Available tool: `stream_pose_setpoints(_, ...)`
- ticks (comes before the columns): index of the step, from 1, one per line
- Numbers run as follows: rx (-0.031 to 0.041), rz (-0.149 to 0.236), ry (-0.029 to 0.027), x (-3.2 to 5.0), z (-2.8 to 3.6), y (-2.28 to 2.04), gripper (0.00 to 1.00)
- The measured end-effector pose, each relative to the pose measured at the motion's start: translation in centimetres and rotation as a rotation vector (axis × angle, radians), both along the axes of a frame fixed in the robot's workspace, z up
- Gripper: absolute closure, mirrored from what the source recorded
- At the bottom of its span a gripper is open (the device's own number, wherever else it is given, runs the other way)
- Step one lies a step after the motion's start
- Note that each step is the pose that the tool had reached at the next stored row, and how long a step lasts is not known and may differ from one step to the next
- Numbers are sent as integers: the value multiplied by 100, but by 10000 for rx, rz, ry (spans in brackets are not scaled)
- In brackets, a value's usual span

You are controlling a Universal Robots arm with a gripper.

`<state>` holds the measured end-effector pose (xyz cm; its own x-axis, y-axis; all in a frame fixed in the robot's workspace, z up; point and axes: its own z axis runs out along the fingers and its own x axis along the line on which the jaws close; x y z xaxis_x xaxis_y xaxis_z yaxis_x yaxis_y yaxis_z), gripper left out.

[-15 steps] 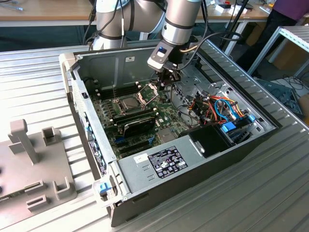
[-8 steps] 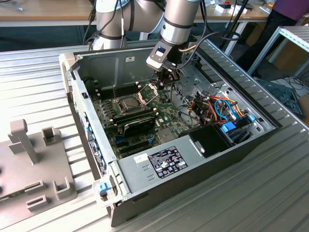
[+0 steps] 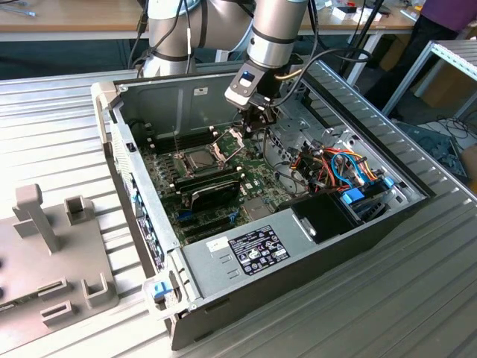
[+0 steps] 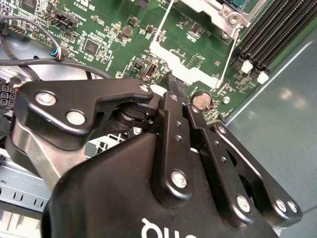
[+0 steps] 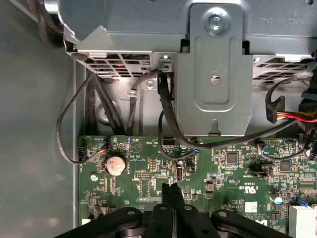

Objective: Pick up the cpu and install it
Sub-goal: 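Close the cpu cover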

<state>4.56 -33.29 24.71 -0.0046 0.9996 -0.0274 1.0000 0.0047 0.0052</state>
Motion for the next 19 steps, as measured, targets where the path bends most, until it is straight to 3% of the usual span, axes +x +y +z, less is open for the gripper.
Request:
stream_pose_setpoints(5, -1, -1, -4, -10, 0, 0, 89)
stream_pose_setpoints(8, -2, 0, -44, -42, 1, 0, 89)
stream_pose_setpoints(16, -1, 0, -264, -171, 0, 0, 89)
stream_pose_setpoints(17, 0, 0, -304, -194, 0, 0, 89)
stream_pose_setpoints(19, 0, 1, -445, -278, 0, 0, 89)
